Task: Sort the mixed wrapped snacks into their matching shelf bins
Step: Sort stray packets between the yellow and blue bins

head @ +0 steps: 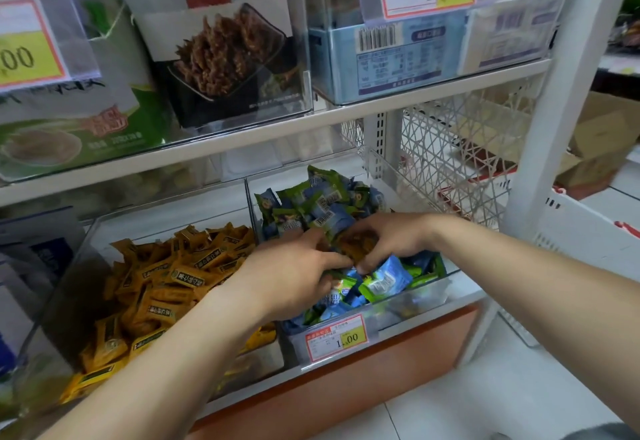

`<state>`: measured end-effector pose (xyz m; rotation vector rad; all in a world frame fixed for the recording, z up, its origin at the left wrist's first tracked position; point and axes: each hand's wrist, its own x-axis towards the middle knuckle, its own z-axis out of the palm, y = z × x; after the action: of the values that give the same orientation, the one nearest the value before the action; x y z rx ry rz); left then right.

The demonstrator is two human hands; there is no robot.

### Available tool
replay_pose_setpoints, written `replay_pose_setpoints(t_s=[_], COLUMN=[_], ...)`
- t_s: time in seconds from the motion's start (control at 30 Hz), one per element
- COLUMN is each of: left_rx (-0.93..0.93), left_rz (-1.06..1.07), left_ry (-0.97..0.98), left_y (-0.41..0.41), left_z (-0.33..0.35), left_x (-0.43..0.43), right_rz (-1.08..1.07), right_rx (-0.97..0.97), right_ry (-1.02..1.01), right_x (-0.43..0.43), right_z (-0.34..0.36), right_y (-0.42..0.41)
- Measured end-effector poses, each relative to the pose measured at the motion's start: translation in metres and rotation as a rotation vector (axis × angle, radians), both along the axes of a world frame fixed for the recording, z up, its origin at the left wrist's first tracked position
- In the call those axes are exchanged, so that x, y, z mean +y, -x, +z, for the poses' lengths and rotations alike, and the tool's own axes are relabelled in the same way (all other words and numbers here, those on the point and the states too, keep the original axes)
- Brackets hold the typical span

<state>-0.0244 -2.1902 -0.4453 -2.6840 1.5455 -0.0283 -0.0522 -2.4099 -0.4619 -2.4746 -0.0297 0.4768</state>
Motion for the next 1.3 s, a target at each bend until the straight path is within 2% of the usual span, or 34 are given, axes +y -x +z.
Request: replay_pose_setpoints(t_s=[0.47,0.77,0.83,0.87,0.93,1.0,1.03,1.17,1.27,1.3], left_rx=[0.054,0.083,0.128,0.165,0.22,0.155,0.143,0.232,0.303,0.308], left_rz=[0.021,0.007,0.041,0.082,0.211,0.247,0.22,0.163,0.219,0.237], left_ry=[0.031,0.063,0.131,0.239,0.575,0.822,0.853,0.758,0.842,0.855], left_y=[-0.004,-0.007,-0.008,-0.007,-0.006,-0.006,-0.005,-0.006,-0.014,-0.016], left_z=[0.003,0.002,0.0,-0.001,0.004,0.01,0.013,0.016,0.015,0.017], left_x=[0.005,0.004,0.005,0.004,0.002,-0.001,-0.003,-0.003,0.004,0.007], right_rz=[-0.096,-0.342,-0.397,-0.413,-0.425,-0.42,-0.412,-0.383,-0.433,-0.451], right_rx=[-0.315,-0.58,-0.645,-0.659,-0.648,-0.623,-0.612,-0.594,-0.503,-0.49], right_ry=[0.094,0.04,-0.053,-0.131,-0.284,-0.412,-0.477,-0.634,-0.891,-0.919], right_x=[0.0,-0.006,-0.004,-0.002,0.009,0.024,0.031,0.051,0.048,0.043], right_z=[0.015,0.041,0.049,0.052,0.055,0.057,0.058,0.056,0.054,0.052], right_y=[-0.004,0.004,0.008,0.009,0.012,0.015,0.016,0.015,0.01,0.009])
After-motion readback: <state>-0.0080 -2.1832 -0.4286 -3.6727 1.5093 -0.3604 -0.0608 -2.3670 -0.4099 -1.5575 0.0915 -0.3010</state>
